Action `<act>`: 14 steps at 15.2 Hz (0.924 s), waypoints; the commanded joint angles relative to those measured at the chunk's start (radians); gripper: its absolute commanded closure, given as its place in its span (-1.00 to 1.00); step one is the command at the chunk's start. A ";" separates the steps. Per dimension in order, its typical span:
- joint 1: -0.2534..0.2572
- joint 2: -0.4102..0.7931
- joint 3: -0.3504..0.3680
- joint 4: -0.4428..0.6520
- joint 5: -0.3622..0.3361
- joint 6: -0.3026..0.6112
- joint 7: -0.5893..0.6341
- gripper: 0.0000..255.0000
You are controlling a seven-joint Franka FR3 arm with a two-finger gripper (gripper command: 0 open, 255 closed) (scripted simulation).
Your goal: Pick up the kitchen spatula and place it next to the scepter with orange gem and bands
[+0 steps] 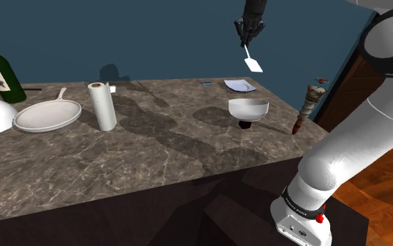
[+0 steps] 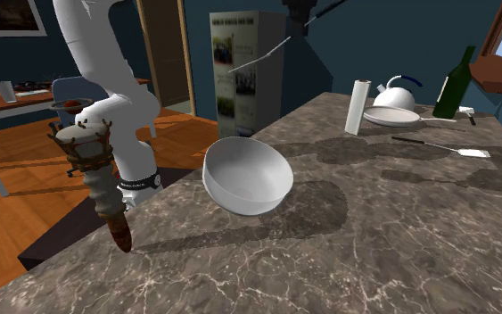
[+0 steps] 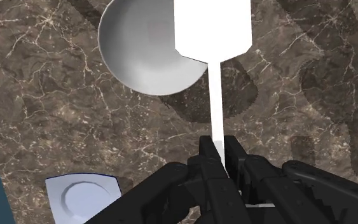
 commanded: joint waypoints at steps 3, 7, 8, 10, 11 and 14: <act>-0.032 -0.081 -0.047 -0.086 -0.015 0.007 -0.080 1.00; -0.064 -0.149 -0.099 -0.147 -0.036 0.004 -0.162 1.00; -0.072 -0.164 -0.112 -0.159 -0.042 0.003 -0.183 1.00; -0.086 -0.194 -0.137 -0.198 -0.055 0.014 -0.220 1.00; -0.087 -0.201 -0.137 -0.218 -0.056 0.027 -0.219 1.00; -0.088 -0.218 -0.137 -0.276 -0.060 0.068 -0.216 1.00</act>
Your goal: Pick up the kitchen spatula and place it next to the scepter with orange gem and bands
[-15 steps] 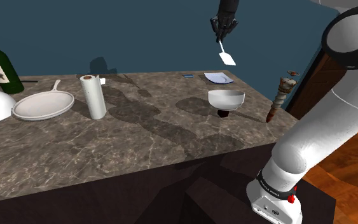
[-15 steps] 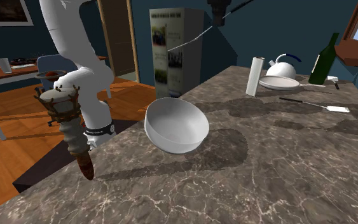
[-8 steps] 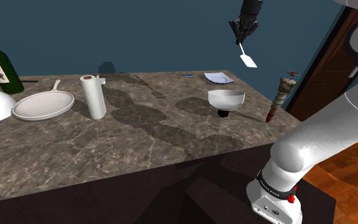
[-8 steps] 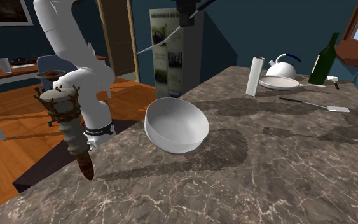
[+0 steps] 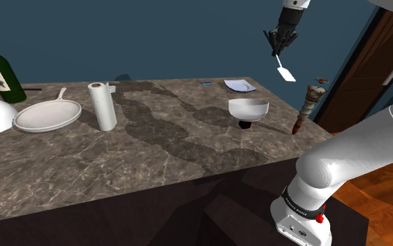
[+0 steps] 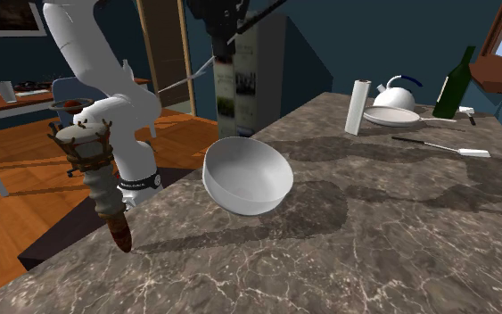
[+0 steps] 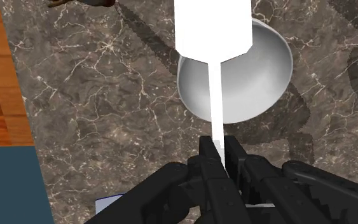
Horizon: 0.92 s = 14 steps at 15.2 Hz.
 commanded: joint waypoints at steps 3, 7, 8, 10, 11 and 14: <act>-0.002 -0.021 0.000 -0.077 -0.005 0.056 0.004 1.00; -0.004 -0.039 -0.001 -0.147 -0.009 0.109 0.008 1.00; -0.005 -0.043 -0.001 -0.164 -0.010 0.122 0.008 1.00; -0.006 -0.049 -0.002 -0.197 -0.012 0.149 0.010 1.00; -0.007 -0.053 -0.003 -0.213 -0.013 0.162 0.010 1.00; -0.009 -0.061 -0.004 -0.261 -0.016 0.201 0.012 1.00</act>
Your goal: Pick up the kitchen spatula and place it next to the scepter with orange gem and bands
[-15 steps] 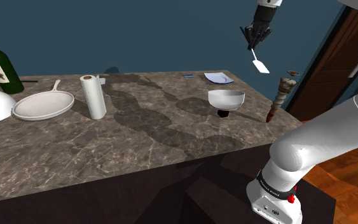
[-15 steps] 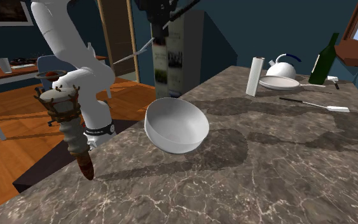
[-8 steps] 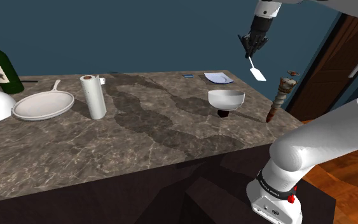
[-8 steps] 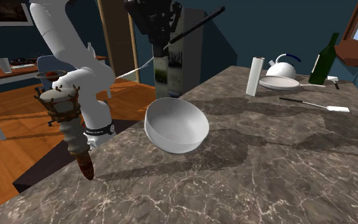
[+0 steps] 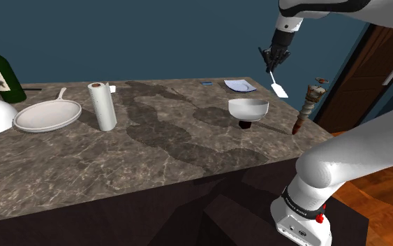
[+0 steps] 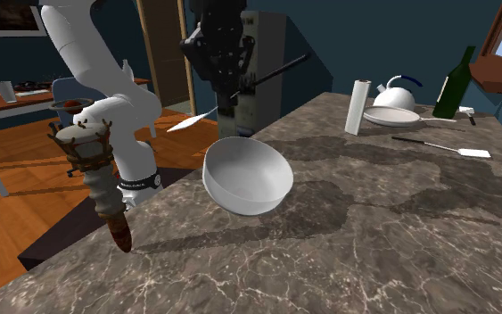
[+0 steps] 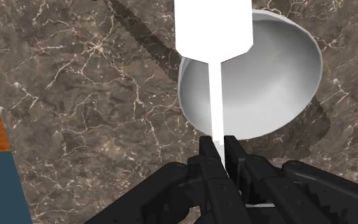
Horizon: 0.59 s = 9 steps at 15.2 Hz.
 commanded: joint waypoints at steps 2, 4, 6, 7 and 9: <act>-0.002 -0.010 -0.002 -0.051 -0.004 0.041 0.001 1.00; -0.003 -0.013 -0.004 -0.081 -0.005 0.068 0.002 1.00; -0.005 -0.016 -0.006 -0.110 -0.007 0.094 0.003 1.00; -0.005 -0.017 -0.007 -0.124 -0.008 0.108 0.003 1.00; -0.006 -0.018 -0.009 -0.152 -0.010 0.134 0.004 1.00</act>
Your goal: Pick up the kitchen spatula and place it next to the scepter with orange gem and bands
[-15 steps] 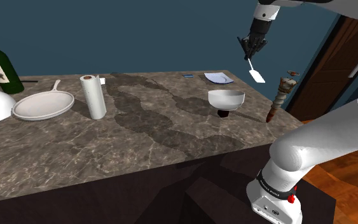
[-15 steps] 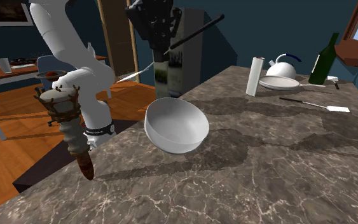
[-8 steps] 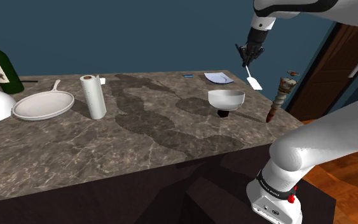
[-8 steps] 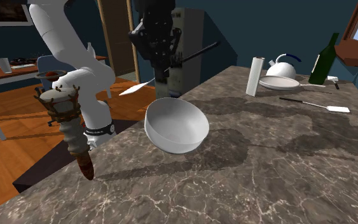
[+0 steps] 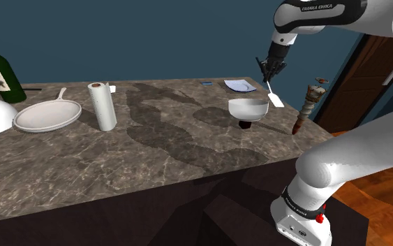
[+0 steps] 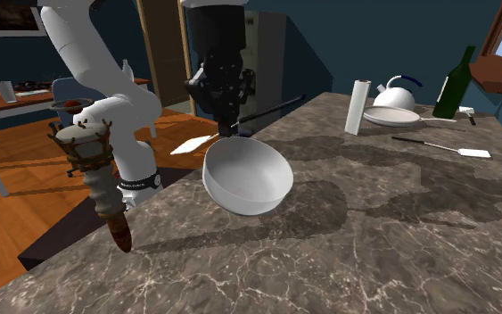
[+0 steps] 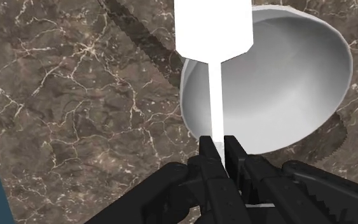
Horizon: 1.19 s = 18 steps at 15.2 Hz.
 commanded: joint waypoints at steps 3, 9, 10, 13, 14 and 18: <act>-0.002 -0.002 -0.003 -0.058 -0.003 0.057 0.002 1.00; -0.004 0.004 -0.011 -0.134 -0.008 0.138 0.003 1.00; -0.005 0.006 -0.012 -0.146 -0.009 0.152 0.003 1.00; -0.006 0.012 -0.016 -0.181 -0.010 0.194 0.003 1.00; -0.006 0.015 -0.017 -0.192 -0.011 0.208 0.003 1.00; -0.007 0.029 -0.023 -0.235 -0.013 0.264 0.002 1.00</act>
